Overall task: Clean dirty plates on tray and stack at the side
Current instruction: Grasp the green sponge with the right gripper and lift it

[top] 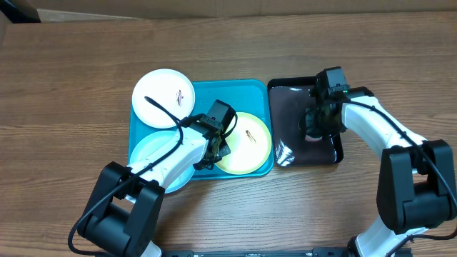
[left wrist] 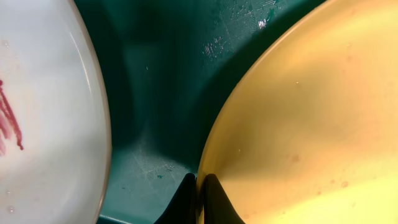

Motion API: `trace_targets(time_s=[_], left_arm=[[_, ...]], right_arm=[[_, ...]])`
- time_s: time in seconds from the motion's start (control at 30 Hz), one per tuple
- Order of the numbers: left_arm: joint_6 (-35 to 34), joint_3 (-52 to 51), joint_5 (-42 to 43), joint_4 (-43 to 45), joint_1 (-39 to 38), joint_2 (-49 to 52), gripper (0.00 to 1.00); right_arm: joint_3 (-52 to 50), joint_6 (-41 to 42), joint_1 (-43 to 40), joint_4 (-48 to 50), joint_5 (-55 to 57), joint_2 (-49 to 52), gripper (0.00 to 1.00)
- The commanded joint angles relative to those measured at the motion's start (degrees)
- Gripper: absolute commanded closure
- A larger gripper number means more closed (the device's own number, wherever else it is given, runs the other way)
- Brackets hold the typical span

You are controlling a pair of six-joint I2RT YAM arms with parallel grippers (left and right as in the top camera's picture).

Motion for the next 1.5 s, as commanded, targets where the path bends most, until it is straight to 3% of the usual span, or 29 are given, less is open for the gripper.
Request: trace_targets(time_s=[0.0, 0.87, 1.13, 1.23, 1.37, 1.47], left_arm=[[0.24, -0.83, -1.38, -0.11, 0.02, -0.42, 0.96], [0.24, -0.83, -1.38, 0.2, 0.0, -0.42, 0.96], [0.24, -0.83, -1.38, 0.2, 0.0, -0.42, 0.94], [0.26, -0.83, -1.38, 0.2, 0.02, -0.42, 0.93], [0.24, -0.83, -1.38, 0.22, 0.02, -0.42, 0.96], [0.24, -0.83, -1.38, 0.22, 0.02, -0.42, 0.96]], right_arm=[[3.85, -0.07, 0.0, -1.11, -0.48, -3.5, 0.96], [4.98, -0.02, 0.74, -8.7, -5.25, -7.17, 0.96], [4.98, -0.68, 1.99, -8.96, -1.88, -7.17, 0.96], [4.98, 2.95, 1.88, -9.66, 2.67, -7.17, 0.96], [4.98, -0.74, 2.64, -9.7, -4.55, -7.15, 0.96], [4.98, 6.25, 2.99, -9.99, 2.58, -7.15, 0.96]])
